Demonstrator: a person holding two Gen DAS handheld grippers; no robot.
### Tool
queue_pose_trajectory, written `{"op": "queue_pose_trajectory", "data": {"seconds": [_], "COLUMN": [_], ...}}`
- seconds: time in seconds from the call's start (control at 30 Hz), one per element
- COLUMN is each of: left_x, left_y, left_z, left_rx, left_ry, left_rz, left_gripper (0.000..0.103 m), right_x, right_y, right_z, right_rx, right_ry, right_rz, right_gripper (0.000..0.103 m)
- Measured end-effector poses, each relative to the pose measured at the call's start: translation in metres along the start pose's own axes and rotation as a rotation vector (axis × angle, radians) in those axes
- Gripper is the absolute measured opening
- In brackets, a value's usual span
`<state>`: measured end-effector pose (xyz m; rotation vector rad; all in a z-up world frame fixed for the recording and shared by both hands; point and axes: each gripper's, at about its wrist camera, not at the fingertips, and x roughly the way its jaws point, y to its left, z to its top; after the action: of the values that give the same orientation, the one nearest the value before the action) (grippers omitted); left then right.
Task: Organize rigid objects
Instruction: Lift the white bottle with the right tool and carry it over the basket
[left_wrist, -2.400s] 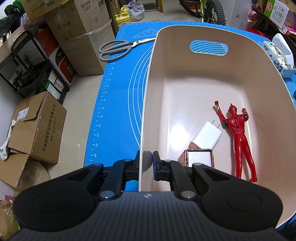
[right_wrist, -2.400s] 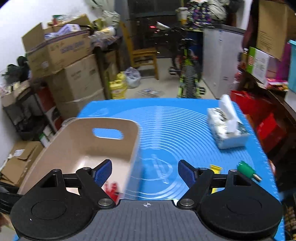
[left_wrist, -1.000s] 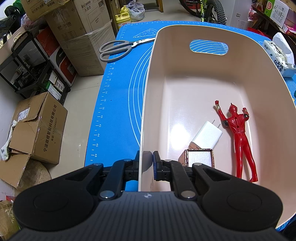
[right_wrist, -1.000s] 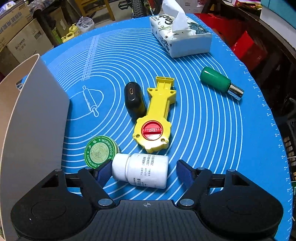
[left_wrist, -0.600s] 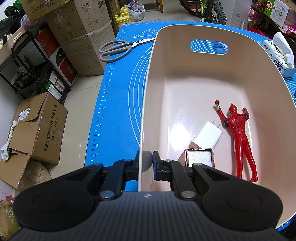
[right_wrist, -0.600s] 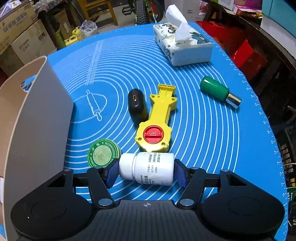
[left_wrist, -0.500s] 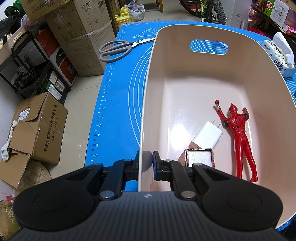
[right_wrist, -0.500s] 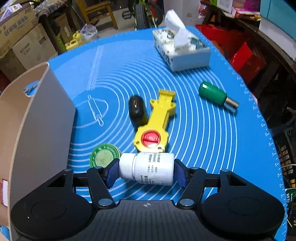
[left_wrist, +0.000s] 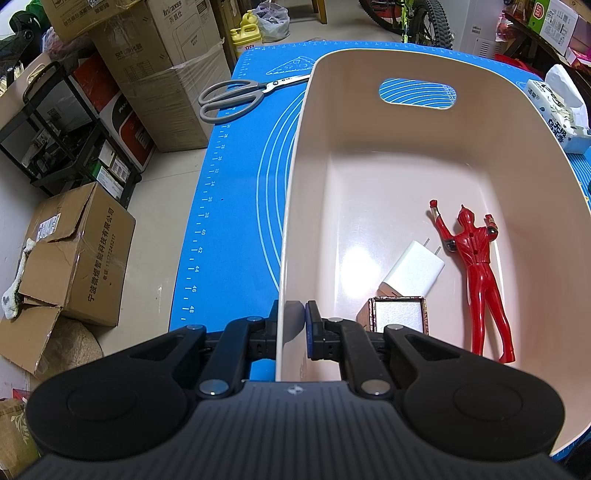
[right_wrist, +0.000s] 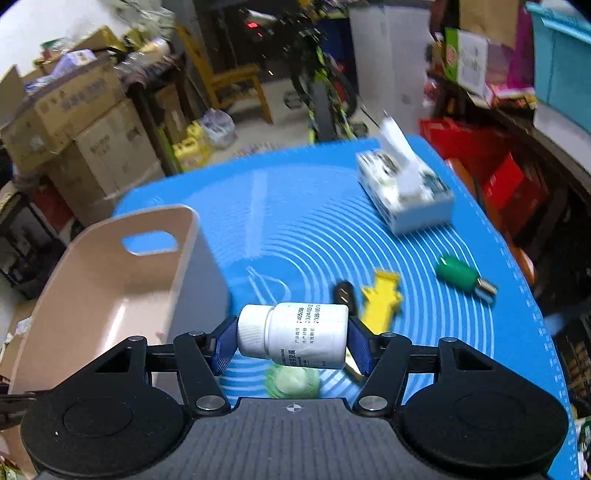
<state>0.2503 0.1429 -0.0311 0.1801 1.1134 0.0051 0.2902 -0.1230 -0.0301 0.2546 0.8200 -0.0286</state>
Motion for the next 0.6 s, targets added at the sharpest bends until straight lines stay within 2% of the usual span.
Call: {"op": "queue_pose_trajectory", "data": {"seconds": [0.3,0.6], "left_x": [0.0,0.0], "left_y": [0.0,0.001], "left_z": [0.0,0.0], "left_rx": [0.002,0.002], "left_ry": [-0.001,0.0], "left_rz": [0.002,0.004], "left_gripper": [0.014,0.014], "right_x": [-0.015,-0.006], "right_y": [0.048,0.092], "right_z": [0.007,-0.002], "right_rx": [-0.097,-0.191], "right_ry": [-0.116,-0.111], "right_rz": [0.112,0.162], "right_gripper": [0.065,0.065]}}
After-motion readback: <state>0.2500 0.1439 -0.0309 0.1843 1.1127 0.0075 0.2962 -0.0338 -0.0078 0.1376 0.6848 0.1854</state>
